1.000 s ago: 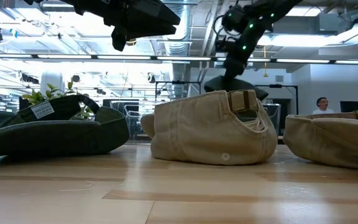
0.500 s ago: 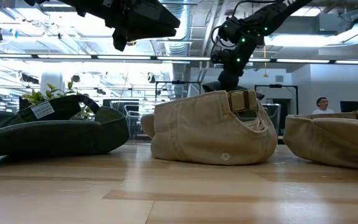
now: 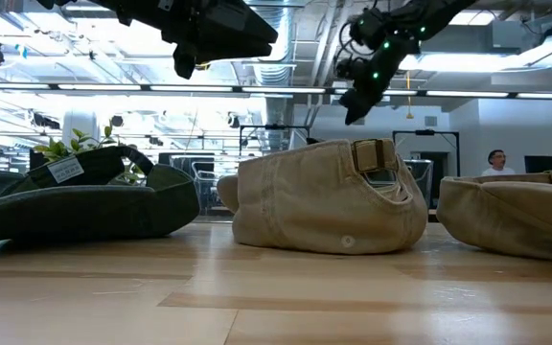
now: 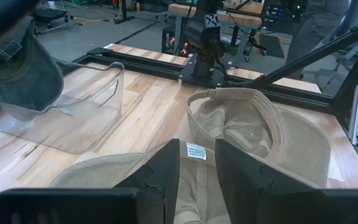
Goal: Pick & Place hat
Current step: Put the black cap into the right transparent bin
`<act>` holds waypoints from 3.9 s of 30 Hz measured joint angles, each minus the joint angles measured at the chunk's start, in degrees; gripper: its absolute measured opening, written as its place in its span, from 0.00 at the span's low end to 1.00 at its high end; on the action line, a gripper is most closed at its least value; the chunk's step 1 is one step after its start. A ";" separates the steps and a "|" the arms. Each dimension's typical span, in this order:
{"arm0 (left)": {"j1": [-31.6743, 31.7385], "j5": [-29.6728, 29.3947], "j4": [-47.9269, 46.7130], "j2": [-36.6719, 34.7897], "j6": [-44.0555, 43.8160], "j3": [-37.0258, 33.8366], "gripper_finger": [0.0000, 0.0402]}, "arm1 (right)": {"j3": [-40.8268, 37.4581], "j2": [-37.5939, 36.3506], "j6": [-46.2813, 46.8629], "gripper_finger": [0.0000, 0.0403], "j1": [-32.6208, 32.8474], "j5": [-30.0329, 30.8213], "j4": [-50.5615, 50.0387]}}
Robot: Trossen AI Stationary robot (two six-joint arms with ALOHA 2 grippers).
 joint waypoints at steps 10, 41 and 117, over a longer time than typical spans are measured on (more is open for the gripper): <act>-0.06 2.96 -0.32 0.00 -0.01 0.00 0.25 | -1.30 -11.02 15.94 0.44 0.18 -7.98 -3.87; -22.61 -1.72 -26.62 3.91 -53.02 0.00 0.25 | -51.90 -47.41 40.93 0.42 53.21 -4.54 37.40; -16.88 27.78 -58.31 -11.56 -84.13 -11.88 0.25 | -51.80 -10.41 36.50 0.42 74.40 -0.26 78.45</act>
